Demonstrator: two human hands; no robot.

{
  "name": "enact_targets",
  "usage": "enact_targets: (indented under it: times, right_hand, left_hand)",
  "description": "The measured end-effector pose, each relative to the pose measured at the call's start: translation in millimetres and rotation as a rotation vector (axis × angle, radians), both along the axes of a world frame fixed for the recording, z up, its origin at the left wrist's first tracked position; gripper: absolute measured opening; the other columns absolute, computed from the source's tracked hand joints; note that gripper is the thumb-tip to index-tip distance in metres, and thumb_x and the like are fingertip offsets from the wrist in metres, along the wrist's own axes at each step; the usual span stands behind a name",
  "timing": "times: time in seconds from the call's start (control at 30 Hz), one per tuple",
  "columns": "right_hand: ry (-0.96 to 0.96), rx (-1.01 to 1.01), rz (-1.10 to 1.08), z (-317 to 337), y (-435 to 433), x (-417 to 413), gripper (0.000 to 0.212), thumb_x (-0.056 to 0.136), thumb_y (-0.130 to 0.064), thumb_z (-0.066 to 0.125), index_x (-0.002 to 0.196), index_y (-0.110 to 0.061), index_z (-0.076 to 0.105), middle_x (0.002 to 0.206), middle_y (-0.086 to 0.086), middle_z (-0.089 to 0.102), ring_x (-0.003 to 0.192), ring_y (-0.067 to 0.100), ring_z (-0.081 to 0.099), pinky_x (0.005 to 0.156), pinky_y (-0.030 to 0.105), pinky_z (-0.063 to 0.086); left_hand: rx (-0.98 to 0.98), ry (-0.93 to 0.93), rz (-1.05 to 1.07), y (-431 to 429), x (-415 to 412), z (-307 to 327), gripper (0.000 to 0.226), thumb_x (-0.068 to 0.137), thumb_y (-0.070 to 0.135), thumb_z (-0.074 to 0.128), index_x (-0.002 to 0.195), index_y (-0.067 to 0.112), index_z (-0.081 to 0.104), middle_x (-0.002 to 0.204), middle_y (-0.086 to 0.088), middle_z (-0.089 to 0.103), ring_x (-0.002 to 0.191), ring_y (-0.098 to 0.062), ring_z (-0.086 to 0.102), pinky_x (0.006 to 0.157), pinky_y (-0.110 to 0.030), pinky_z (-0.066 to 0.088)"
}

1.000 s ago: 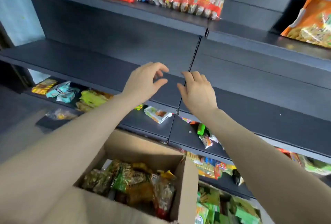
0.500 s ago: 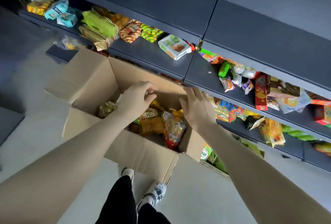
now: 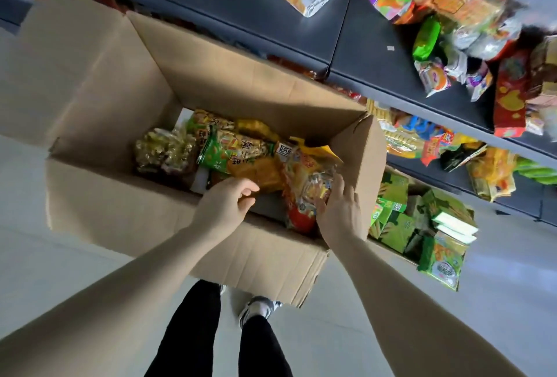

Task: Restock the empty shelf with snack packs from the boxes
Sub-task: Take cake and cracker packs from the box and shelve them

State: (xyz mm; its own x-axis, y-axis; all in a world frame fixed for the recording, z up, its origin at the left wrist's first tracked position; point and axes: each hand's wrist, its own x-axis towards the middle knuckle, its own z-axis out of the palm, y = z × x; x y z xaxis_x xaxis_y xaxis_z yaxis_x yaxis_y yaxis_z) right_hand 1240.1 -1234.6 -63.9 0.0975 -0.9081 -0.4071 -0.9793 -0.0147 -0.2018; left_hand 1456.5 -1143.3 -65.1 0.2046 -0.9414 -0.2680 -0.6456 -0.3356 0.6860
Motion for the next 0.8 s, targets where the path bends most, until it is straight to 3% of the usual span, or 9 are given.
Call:
enact_targets:
  times: [0.17,0.33,0.47,0.6,0.7,0.8]
  right_hand:
    - [-0.023,0.047,-0.146,-54,-21,11,0.081,0.094,-0.024,0.062,0.157,-0.018,0.011,0.148,0.016,0.039,0.132,0.036,0.04,0.107,0.05,0.04]
    - [0.038,0.053,-0.143,-88,-33,19,0.077,0.095,-0.027,0.06,0.155,-0.02,0.011,0.142,0.019,0.043,0.127,0.037,0.043,0.098,0.047,0.046]
    - [0.094,-0.033,-0.123,-106,-39,21,0.06,0.099,-0.036,0.051,0.151,-0.026,0.023,0.141,0.021,0.036,0.123,0.041,0.043,0.092,0.048,0.048]
    - [0.081,-0.096,-0.104,-120,-48,15,0.047,0.101,-0.034,0.051,0.145,-0.023,0.038,0.13,0.022,0.043,0.107,0.042,0.054,0.083,0.044,0.051]
    - [-0.044,-0.137,-0.137,-126,-57,10,0.029,0.097,-0.022,0.06,0.125,-0.015,0.062,0.119,0.017,0.056,0.1,0.038,0.06,0.082,0.038,0.049]
    - [-0.199,-0.169,-0.067,-128,-63,17,0.011,0.091,-0.008,0.064,0.099,-0.01,0.071,0.099,0.009,0.069,0.089,0.027,0.064,0.074,0.03,0.048]
  left_hand:
    - [0.071,0.034,-0.049,-10,7,-58,0.024,0.087,0.011,0.072,0.109,0.018,0.069,0.102,0.002,0.071,0.09,-0.012,0.068,0.078,-0.032,0.057]
    - [0.142,0.084,-0.053,-25,5,-96,0.025,0.088,0.012,0.071,0.112,0.019,0.068,0.099,0.004,0.069,0.089,-0.012,0.066,0.078,-0.03,0.056]
    - [0.227,0.12,-0.094,-39,-4,-121,0.027,0.09,0.016,0.07,0.116,0.02,0.065,0.103,0.004,0.066,0.093,-0.015,0.064,0.08,-0.037,0.055]
    - [0.301,0.129,-0.146,-53,-13,-138,0.036,0.09,0.02,0.07,0.126,0.021,0.061,0.117,0.0,0.065,0.103,-0.018,0.062,0.087,-0.035,0.053]
    - [0.355,0.091,-0.212,-65,-23,-147,0.047,0.091,0.025,0.069,0.135,0.02,0.055,0.133,0.0,0.061,0.119,-0.019,0.058,0.097,-0.031,0.048]
    - [0.456,0.132,-0.294,-76,-35,-152,0.061,0.09,0.035,0.07,0.144,0.02,0.045,0.144,-0.001,0.051,0.129,-0.021,0.05,0.103,-0.031,0.043]
